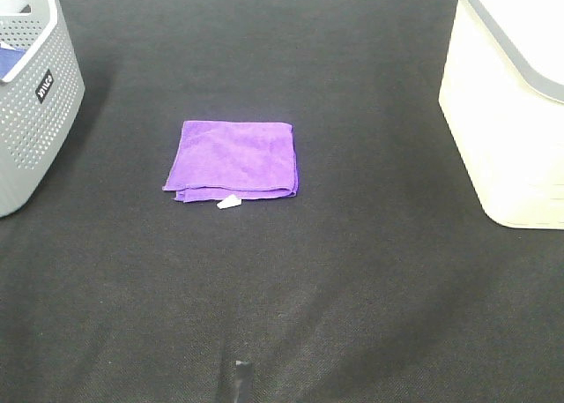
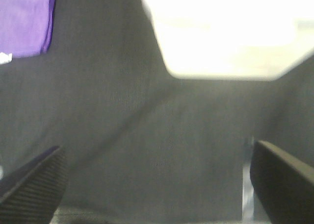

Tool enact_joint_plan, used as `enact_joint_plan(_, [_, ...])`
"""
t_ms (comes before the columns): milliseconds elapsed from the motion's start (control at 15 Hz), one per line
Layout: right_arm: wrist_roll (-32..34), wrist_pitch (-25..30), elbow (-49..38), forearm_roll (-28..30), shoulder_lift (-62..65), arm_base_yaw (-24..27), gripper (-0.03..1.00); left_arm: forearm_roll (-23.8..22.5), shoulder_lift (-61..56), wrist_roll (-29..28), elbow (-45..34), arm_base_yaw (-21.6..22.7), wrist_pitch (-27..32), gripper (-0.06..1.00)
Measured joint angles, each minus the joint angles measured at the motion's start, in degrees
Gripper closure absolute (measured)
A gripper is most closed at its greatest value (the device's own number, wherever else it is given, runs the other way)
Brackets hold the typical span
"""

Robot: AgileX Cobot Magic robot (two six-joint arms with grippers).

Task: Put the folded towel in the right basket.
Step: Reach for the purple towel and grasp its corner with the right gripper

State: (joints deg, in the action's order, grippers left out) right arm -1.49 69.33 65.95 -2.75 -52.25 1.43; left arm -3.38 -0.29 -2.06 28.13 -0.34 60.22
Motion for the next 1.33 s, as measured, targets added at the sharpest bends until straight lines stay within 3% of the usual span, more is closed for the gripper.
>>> enact_joint_plan(200, [-0.1, -0.1, 13.9, -3.7, -18.3, 0.0, 0.01, 0.0, 0.0, 0.0, 0.0, 0.0, 0.0, -0.04])
enact_joint_plan(267, [-0.1, -0.1, 13.9, -3.7, -18.3, 0.0, 0.01, 0.0, 0.0, 0.0, 0.0, 0.0, 0.0, -0.04])
enact_joint_plan(467, [-2.7, 0.0, 20.6, -19.2, -31.3, -1.1, 0.02, 0.0, 0.0, 0.0, 0.0, 0.0, 0.0, -0.04])
enact_joint_plan(800, [-2.6, -6.5, 29.0, -24.4, -51.5, -15.6, 0.04, 0.0, 0.0, 0.0, 0.0, 0.0, 0.0, -0.04])
enact_joint_plan(1133, [-2.5, -8.1, 43.6, -34.7, -72.4, -16.8, 0.04, 0.0, 0.0, 0.0, 0.0, 0.0, 0.0, -0.04])
enact_joint_plan(1333, [-1.3, -10.2, 50.2, -35.3, -80.7, -17.9, 0.05, 0.0, 0.0, 0.0, 0.0, 0.0, 0.0, -0.04])
